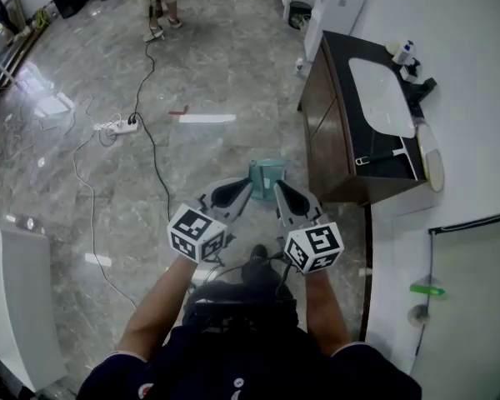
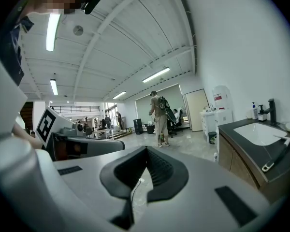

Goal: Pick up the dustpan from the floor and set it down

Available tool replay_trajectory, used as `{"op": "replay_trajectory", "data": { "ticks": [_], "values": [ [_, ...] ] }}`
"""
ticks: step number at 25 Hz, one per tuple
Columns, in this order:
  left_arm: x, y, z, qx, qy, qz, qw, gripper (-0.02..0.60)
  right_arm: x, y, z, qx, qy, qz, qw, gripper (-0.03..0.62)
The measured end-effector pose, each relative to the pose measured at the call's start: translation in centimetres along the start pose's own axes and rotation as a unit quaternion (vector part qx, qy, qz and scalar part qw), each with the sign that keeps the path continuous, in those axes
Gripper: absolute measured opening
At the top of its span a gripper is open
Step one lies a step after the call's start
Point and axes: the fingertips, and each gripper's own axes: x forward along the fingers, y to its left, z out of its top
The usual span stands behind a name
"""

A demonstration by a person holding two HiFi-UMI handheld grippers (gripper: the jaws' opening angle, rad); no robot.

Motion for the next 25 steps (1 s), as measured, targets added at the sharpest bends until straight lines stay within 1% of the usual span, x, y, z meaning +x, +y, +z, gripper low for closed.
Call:
{"op": "replay_trajectory", "data": {
  "ticks": [5,9,12,15,17,19,22,25],
  "values": [
    [3.3,1.7,0.3,-0.003,0.007,0.037,0.9993,0.014,2.6,-3.7,-0.5,0.002,0.016,0.029,0.999,0.006],
    [4.8,2.8,-0.7,-0.003,0.023,0.054,0.9983,0.014,4.6,-5.4,-0.9,-0.01,0.021,0.047,0.999,0.008],
    [5.7,3.9,-1.5,-0.002,0.033,0.058,0.9978,0.014,6.1,-6.3,-1.7,-0.012,0.029,0.044,0.999,0.008],
    [6.3,4.9,-2.5,-0.003,0.043,0.053,0.9977,0.014,7.3,-6.8,-3.2,-0.013,0.045,0.03,0.998,0.008],
    [6.7,5.5,-3.3,-0.006,0.051,0.046,0.9977,0.014,8.0,-7.0,-4.7,-0.015,0.063,0.02,0.998,0.008],
    [7.1,6.3,-4.6,-0.013,0.06,0.04,0.9973,0.014,8.7,-7.2,-7.1,-0.016,0.092,0.007,0.996,0.008],
    [7.6,7.7,-6.9,-0.023,0.077,0.034,0.9962,0.014,9.6,-7.7,-11.5,-0.013,0.145,-0.014,0.989,0.008],
    [8.1,9.2,-9.5,-0.029,0.097,0.029,0.9944,0.014,10.6,-8.3,-15.6,-0.002,0.187,-0.036,0.982,0.008]
  ]
}}
